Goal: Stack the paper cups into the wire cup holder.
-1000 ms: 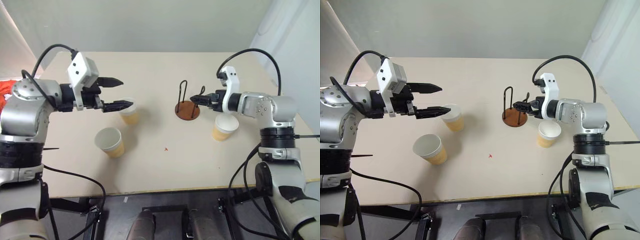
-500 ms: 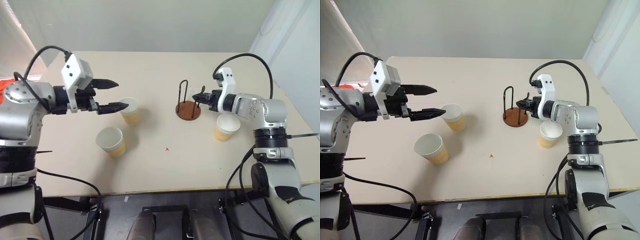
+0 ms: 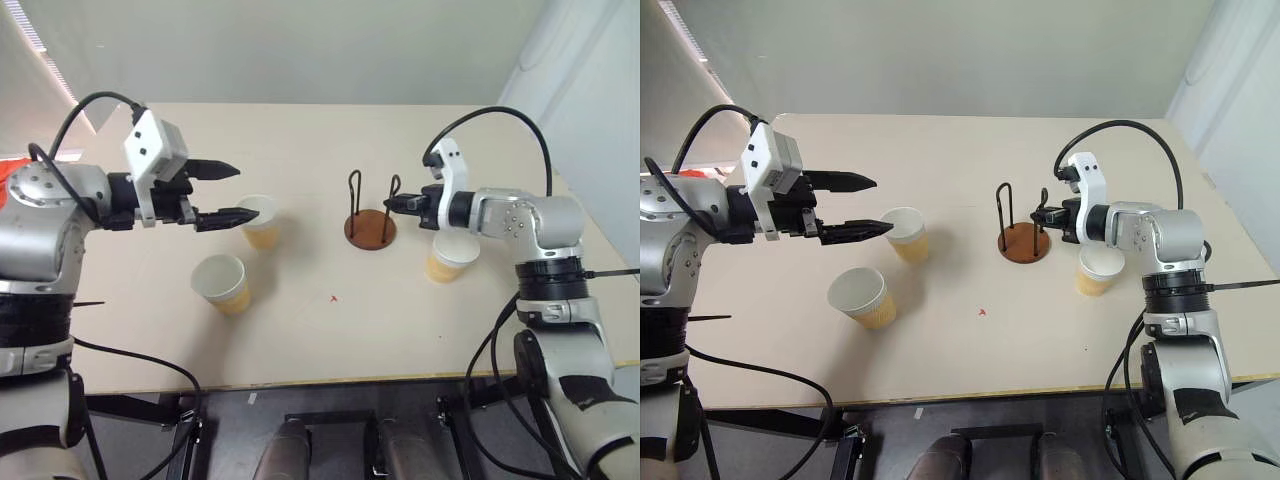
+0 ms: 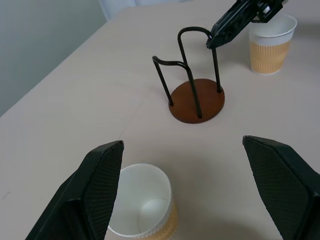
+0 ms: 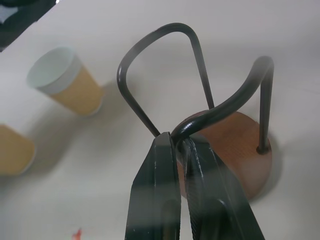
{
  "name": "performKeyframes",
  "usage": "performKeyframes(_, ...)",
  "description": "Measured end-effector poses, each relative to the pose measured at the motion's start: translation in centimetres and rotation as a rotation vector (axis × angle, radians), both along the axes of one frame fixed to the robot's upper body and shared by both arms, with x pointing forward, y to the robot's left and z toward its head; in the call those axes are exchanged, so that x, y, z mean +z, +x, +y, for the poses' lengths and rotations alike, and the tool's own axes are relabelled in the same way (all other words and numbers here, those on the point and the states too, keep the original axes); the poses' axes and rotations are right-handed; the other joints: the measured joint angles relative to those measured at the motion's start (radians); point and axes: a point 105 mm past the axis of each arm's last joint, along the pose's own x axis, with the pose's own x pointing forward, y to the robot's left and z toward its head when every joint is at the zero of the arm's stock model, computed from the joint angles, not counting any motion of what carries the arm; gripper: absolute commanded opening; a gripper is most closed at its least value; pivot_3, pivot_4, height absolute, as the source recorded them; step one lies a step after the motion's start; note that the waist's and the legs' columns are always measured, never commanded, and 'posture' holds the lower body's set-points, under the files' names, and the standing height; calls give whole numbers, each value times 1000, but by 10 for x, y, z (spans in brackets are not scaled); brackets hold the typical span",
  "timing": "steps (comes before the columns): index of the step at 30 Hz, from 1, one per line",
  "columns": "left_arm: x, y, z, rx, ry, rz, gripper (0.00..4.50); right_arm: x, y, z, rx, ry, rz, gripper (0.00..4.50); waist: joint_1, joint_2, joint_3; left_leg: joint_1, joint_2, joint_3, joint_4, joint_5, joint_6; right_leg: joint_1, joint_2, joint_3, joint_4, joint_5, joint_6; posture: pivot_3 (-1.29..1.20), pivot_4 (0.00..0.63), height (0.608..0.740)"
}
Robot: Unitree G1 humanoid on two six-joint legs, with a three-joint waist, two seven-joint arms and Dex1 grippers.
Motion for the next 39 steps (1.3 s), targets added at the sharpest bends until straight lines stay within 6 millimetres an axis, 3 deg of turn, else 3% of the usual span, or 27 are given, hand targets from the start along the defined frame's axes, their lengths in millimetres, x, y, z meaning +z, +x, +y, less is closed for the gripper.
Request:
performKeyframes(6,-16,-24,-9,-115,16,121,4207,-13,-63,40,252,10,32,23,-2,0,0,0,0,1,1,1,-1,1,1,0,-1,-1,0,0,150,740)
performKeyframes(10,-27,-39,-10,-169,51,193,4207,-22,-88,52,311,5,43,23,-4,-1,0,0,0,0,1,0,-1,1,1,0,0,-1,0,0,150,740)
performKeyframes(18,-39,-54,-3,-208,140,272,4207,-29,-99,49,332,-89,-3,23,-4,-3,-2,2,0,-1,2,4,-1,2,1,1,1,-5,-10,0,150,740)
performKeyframes(27,-38,-53,-2,-205,157,263,4207,-29,-95,50,354,-137,-26,23,-4,-5,-3,2,0,-1,1,5,0,1,1,1,1,-4,-11,0,150,740)
performKeyframes(30,-39,-52,-2,-199,156,261,4207,-31,-92,49,343,-164,-21,888,-4,-5,-3,2,0,-1,1,5,-1,1,1,1,1,-4,-11,0,150,740)
performKeyframes(34,-39,-52,-2,-195,154,260,4207,-48,-86,42,300,-201,57,2244,-3,-5,-3,-1,0,-1,1,4,-1,-1,1,1,1,-4,-11,0,150,740)
performKeyframes(39,-37,-50,-1,-192,156,250,4207,-44,-83,37,287,-227,52,3922,-3,-5,-3,-1,0,-1,0,3,-2,-2,1,0,1,-4,-11,0,150,740)
